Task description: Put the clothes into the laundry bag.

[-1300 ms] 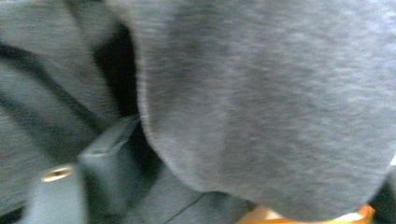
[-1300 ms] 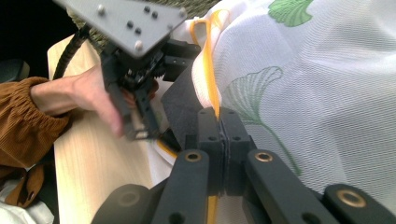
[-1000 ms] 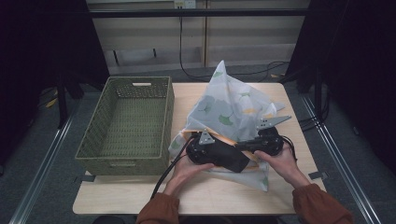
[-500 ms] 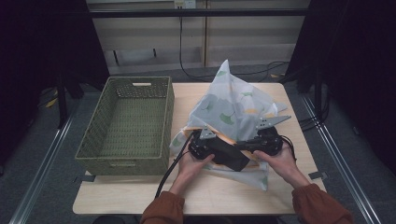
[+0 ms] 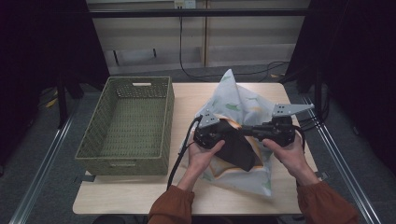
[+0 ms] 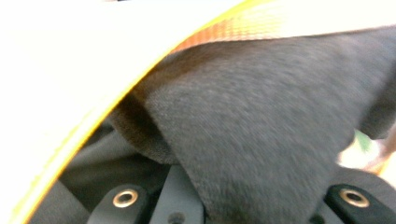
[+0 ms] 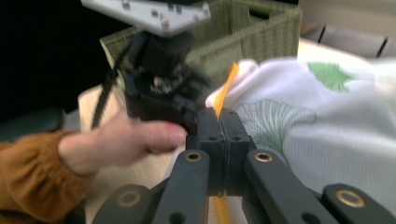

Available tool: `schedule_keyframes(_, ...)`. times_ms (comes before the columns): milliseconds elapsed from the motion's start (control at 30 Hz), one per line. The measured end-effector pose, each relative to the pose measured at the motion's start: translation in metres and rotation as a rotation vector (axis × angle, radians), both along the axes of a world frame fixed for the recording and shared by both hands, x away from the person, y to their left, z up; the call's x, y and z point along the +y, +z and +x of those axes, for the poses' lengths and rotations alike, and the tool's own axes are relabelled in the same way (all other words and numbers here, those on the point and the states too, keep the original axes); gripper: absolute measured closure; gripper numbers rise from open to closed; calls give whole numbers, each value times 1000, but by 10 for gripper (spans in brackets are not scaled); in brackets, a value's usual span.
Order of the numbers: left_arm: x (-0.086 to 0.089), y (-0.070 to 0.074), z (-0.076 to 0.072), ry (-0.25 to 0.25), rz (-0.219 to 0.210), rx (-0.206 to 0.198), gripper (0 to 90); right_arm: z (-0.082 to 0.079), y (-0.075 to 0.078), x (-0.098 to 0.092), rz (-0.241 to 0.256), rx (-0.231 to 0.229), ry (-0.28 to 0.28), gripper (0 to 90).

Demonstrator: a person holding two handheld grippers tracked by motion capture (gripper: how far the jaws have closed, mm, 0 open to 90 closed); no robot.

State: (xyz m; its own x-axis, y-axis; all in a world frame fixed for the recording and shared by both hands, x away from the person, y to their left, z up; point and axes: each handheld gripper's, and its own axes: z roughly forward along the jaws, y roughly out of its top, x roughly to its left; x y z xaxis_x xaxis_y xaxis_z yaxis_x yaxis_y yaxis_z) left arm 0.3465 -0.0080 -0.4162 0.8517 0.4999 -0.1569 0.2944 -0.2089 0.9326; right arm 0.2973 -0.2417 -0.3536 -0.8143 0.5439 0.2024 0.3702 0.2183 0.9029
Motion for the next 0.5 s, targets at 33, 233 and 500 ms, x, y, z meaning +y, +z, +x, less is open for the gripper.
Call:
schedule_keyframes(33,0,5,-1,-2,-9,-6,876,-1,5,0,13,-13,0,895)
schedule_keyframes(233,-14,-20,4,16,79,-9,876,-5,3,4,-4,-3,-1,897)
schedule_keyframes(500,-18,-33,10,37,71,14,874,-10,-11,5,-5,45,52,898)
